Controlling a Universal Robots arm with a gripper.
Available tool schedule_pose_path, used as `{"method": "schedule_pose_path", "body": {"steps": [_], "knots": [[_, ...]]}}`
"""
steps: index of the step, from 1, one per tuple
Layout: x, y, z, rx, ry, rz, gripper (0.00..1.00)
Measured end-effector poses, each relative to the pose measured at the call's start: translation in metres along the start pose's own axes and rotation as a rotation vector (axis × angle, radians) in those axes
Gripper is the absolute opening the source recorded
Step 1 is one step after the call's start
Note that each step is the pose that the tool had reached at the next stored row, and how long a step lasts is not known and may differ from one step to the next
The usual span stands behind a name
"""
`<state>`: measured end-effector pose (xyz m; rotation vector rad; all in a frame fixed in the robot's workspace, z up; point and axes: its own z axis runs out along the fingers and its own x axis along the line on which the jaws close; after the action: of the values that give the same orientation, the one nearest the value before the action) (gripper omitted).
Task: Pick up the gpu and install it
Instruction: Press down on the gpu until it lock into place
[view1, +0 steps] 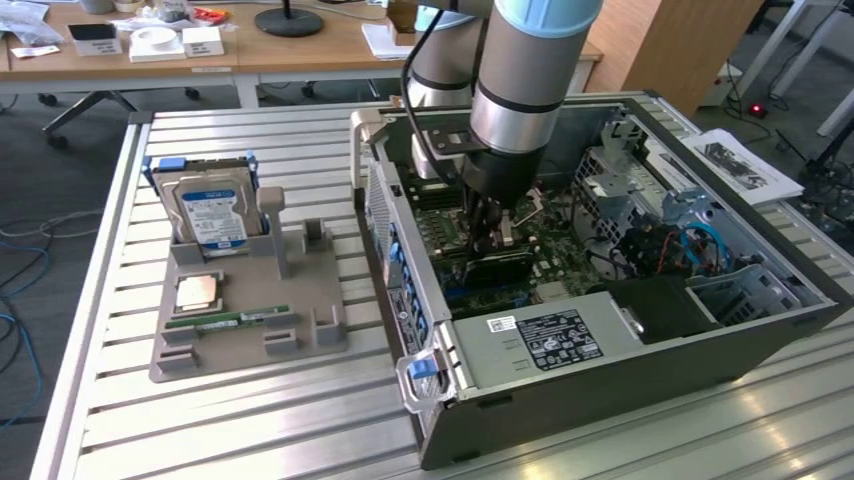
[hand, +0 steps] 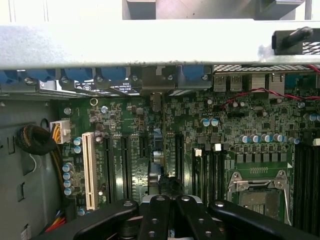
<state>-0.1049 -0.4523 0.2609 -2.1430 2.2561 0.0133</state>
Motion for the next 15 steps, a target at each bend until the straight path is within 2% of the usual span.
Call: {"method": "schedule_pose_path", "body": {"steps": [15], "knots": [[0.0000,0.0002,0.0009,-0.0001,0.0000,0.000,0.11]]}}
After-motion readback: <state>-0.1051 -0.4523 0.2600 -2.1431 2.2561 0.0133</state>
